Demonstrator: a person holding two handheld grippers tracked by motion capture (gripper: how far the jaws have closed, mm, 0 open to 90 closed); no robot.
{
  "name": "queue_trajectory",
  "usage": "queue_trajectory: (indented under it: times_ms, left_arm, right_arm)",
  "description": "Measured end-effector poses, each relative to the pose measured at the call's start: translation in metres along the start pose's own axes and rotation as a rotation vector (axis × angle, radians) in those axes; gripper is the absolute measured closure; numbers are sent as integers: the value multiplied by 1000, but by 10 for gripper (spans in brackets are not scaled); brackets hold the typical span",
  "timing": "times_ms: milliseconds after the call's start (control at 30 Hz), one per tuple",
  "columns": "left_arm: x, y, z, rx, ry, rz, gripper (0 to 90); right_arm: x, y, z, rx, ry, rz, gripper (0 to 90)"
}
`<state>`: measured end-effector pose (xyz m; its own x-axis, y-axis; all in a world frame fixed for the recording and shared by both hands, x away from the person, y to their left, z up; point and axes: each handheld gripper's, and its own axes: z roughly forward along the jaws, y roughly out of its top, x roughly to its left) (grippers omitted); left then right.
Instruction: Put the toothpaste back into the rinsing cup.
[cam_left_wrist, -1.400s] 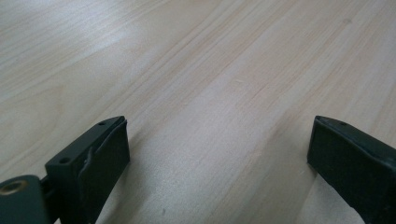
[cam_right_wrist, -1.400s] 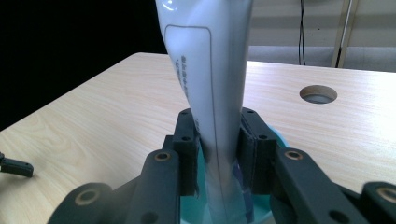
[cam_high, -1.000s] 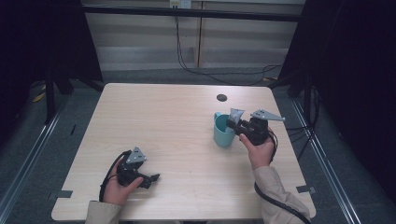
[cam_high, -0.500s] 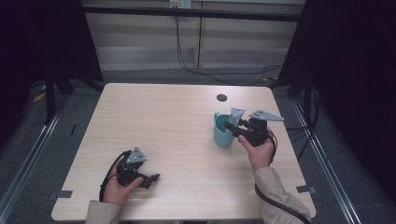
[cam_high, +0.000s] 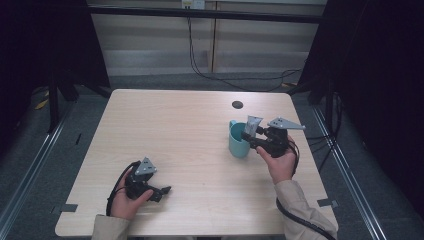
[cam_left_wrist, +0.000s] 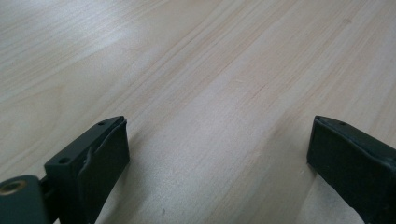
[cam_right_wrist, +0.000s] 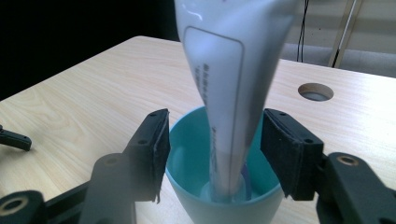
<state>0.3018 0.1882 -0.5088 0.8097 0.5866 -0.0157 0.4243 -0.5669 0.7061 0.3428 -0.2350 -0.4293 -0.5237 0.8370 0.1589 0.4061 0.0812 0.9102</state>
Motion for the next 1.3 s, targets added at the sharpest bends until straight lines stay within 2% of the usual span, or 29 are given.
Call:
queue_trajectory:
  times_ms: [333, 567, 1133, 1300]
  left_arm:
    - [0, 0, 0, 1, -2, 0, 51]
    - [0, 0, 0, 2, -2, 0, 50]
    - [0, 0, 0, 3, -2, 1, 50]
    - [0, 0, 0, 4, -2, 2, 50]
  right_arm:
    - [-4, -1, -5, 10, -2, -6, 330]
    - [-6, -2, -8, 42, -11, -13, 263]
    - [-3, -11, -19, 109, -18, -74, 206]
    - [-3, -13, -23, 122, -10, -71, 197]
